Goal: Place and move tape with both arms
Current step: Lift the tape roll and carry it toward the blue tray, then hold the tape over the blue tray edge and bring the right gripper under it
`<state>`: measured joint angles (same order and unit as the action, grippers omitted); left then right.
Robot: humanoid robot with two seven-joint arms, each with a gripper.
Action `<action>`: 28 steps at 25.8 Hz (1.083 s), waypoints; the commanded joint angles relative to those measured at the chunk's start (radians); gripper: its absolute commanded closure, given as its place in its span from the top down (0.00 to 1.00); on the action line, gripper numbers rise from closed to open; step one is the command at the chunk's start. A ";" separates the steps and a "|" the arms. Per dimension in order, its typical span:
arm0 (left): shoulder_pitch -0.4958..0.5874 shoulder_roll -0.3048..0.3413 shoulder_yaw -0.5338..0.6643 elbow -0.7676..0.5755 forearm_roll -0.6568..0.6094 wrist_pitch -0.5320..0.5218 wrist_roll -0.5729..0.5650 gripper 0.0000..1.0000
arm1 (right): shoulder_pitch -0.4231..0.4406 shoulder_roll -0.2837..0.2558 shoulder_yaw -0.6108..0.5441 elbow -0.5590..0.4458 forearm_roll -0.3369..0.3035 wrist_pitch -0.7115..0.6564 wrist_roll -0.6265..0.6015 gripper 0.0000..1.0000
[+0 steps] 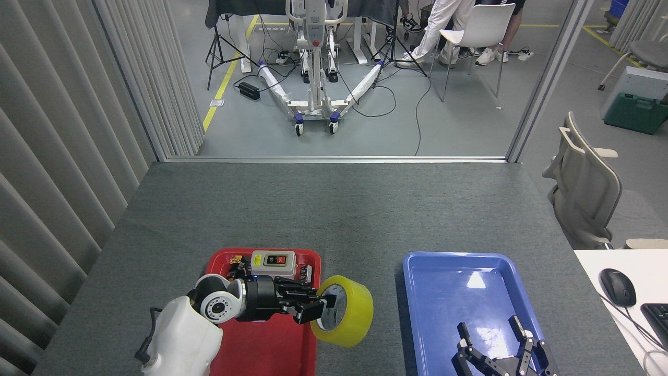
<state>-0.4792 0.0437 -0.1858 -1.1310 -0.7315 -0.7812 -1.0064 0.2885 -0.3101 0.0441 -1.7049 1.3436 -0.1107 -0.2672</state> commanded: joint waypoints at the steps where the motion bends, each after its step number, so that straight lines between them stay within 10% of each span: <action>1: 0.011 -0.034 -0.011 0.010 0.003 -0.004 0.002 0.00 | 0.005 -0.072 -0.003 0.001 0.000 -0.176 -0.066 1.00; 10: 0.002 -0.093 -0.069 0.033 0.004 -0.004 -0.003 0.00 | 0.009 -0.150 0.010 0.010 -0.001 -0.675 -0.099 1.00; 28: 0.117 -0.096 -0.098 -0.102 0.086 -0.004 0.011 0.00 | -0.037 -0.115 0.106 0.091 -0.026 -0.669 -0.067 1.00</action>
<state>-0.4062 -0.0443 -0.2665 -1.1802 -0.6578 -0.7851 -1.0017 0.2637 -0.4345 0.1348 -1.6190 1.3188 -0.7853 -0.3413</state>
